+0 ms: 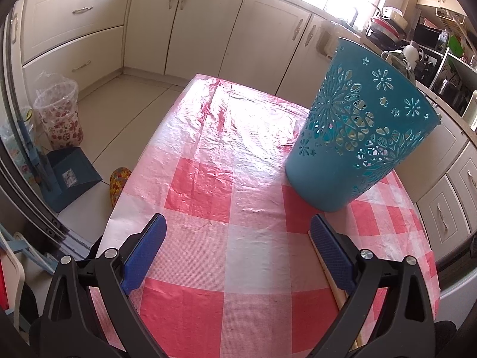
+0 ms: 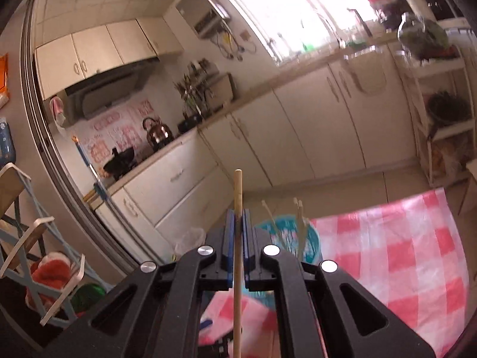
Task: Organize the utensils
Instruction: 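Lift the right tool's chopstick over the basket and release it inside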
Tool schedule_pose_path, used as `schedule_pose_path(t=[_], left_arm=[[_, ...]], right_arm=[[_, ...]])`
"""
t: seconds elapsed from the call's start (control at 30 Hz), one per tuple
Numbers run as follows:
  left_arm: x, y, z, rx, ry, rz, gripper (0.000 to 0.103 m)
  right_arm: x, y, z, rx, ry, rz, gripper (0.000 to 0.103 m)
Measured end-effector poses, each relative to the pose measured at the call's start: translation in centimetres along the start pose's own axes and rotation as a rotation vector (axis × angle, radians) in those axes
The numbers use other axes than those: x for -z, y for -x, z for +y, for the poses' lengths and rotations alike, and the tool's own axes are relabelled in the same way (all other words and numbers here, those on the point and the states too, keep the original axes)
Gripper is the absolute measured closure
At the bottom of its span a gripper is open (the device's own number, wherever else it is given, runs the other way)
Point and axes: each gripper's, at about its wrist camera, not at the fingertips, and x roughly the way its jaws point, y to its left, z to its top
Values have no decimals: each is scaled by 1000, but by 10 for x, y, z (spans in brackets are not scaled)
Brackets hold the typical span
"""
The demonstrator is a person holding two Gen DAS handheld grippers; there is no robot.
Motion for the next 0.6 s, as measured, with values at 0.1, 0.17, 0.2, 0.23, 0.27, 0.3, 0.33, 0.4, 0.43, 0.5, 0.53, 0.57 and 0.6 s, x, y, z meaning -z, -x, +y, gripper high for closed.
schedule_pose_path(t=[0.1, 0.17, 0.2, 0.23, 0.27, 0.3, 0.33, 0.4, 0.43, 0.5, 0.53, 0.57, 0.6], left_arm=[[0, 0, 1, 3, 1, 3, 10], [-1, 0, 2, 6, 1, 4, 10], [-1, 0, 2, 7, 0, 4, 10], [-1, 0, 2, 9, -1, 3, 10], [-1, 0, 1, 10, -1, 3, 10], [0, 0, 1, 11, -3, 2, 10], [0, 0, 1, 12, -4, 1, 10], [0, 0, 1, 13, -4, 1, 10], [0, 0, 1, 12, -3, 0, 10], [0, 0, 1, 11, -3, 2, 10], [0, 0, 1, 10, -1, 2, 10], [0, 0, 1, 8, 0, 2, 10], [0, 0, 1, 7, 0, 3, 10]], right_arm=[[-14, -26, 16, 107, 82, -143, 97], [-15, -46, 17, 182, 132, -200, 97], [-13, -55, 16, 219, 146, -218, 97], [-10, -63, 14, 246, 156, -232, 97], [-6, -68, 12, 282, 169, -240, 97], [-1, -74, 10, 307, 185, -241, 97], [6, -77, 7, 323, 195, -229, 97], [20, -74, 0, 329, 206, -194, 97], [27, -74, -2, 334, 215, -166, 96], [39, -67, -4, 331, 234, -134, 87], [44, -59, -2, 326, 239, -126, 80], [50, -48, -1, 322, 238, -119, 76], [57, -35, 0, 313, 231, -107, 74]])
